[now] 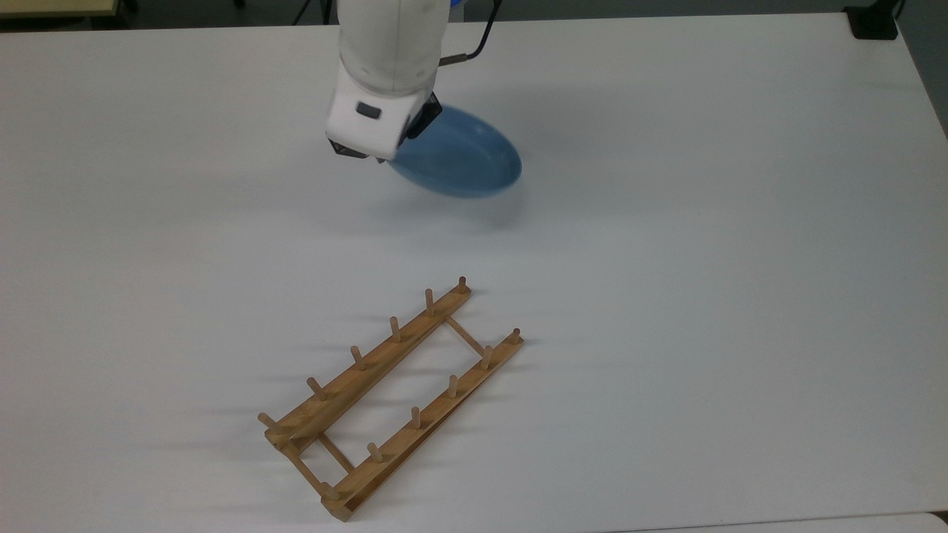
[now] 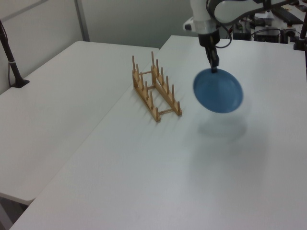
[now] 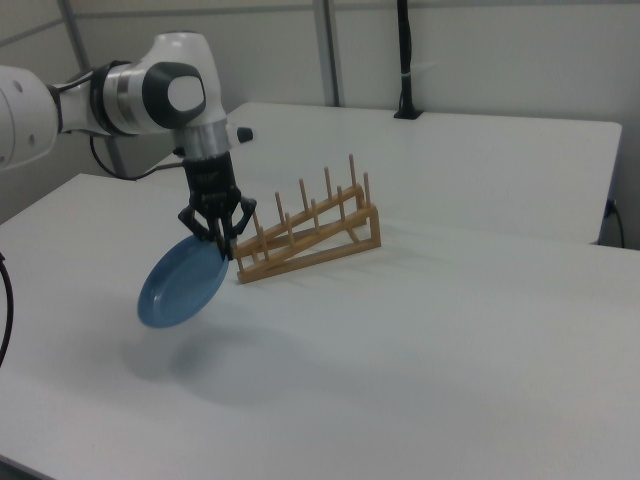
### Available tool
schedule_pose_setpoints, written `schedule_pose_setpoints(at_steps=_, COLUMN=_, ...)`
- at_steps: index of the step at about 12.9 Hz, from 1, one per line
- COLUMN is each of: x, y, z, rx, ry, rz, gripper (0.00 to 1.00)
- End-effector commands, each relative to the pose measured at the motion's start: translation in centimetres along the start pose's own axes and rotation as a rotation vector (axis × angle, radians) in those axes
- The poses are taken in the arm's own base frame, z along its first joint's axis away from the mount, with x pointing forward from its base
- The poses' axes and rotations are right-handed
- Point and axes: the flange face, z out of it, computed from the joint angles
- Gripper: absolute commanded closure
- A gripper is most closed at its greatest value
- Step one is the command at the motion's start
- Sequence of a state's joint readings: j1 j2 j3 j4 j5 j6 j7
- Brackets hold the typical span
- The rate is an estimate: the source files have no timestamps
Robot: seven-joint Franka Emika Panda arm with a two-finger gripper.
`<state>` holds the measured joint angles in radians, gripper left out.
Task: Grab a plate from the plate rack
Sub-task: 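Carry the blue plate away from the rack and lower it to the table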
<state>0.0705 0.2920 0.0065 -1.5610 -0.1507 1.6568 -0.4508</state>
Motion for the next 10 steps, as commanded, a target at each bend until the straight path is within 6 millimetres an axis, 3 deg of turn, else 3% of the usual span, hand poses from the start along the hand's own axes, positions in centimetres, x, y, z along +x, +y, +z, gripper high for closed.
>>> schedule_pose_setpoints(at_steps=1, x=1.3, y=-1.9, z=4.2, rx=0.080, ry=-0.105, rz=-0.173, gripper=1.00)
schedule_pose_setpoints(at_steps=4, x=2.4, y=-2.6, z=8.8, rx=0.123, ry=-0.174, rz=-0.275, gripper=1.00)
schedule_pose_setpoints(at_steps=7, x=3.3, y=-2.8, z=11.8, rx=0.162, ry=-0.210, rz=-0.405, gripper=1.00)
schedule_pose_setpoints(at_steps=9, x=3.4, y=-2.8, z=12.7, rx=0.183, ry=-0.219, rz=-0.490, gripper=0.99)
schedule_pose_setpoints(at_steps=10, x=3.3, y=-2.7, z=12.7, rx=0.182, ry=-0.218, rz=-0.484, gripper=0.92)
